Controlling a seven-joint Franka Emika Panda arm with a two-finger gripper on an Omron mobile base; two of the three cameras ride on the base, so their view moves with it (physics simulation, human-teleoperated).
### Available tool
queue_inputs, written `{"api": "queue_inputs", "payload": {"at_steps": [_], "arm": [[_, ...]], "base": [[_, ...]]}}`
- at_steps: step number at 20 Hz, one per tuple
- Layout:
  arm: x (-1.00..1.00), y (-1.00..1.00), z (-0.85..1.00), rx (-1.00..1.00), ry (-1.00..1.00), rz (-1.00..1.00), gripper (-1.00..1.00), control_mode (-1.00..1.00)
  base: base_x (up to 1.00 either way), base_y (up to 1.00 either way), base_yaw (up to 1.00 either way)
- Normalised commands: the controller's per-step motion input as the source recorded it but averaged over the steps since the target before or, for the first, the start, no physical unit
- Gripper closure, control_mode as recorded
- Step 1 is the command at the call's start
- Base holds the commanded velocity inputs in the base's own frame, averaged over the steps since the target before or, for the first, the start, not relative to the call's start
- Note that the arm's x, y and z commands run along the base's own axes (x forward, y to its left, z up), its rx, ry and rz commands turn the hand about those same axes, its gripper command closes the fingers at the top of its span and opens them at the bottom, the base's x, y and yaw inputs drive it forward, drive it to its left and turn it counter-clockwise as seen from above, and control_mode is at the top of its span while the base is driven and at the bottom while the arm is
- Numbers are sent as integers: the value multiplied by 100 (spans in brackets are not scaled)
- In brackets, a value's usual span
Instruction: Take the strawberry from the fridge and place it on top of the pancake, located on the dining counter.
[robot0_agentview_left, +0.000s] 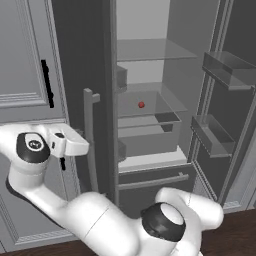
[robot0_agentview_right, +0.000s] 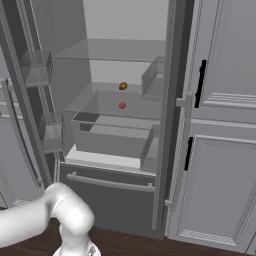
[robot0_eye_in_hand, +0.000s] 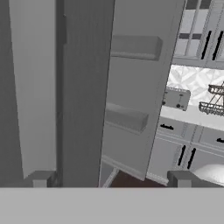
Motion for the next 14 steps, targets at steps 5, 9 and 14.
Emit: {"api": "queue_inputs", "payload": {"at_steps": [5,9,14], "arm": [[-100,-76,-12,14,-17,30,-100,-100],[-96,-75,0,21,-3,41,-100,-100],[3,-100,-4,72,2,9,-100,-100]], "base": [[0,0,0],[0,0,0],[0,0,0]]}}
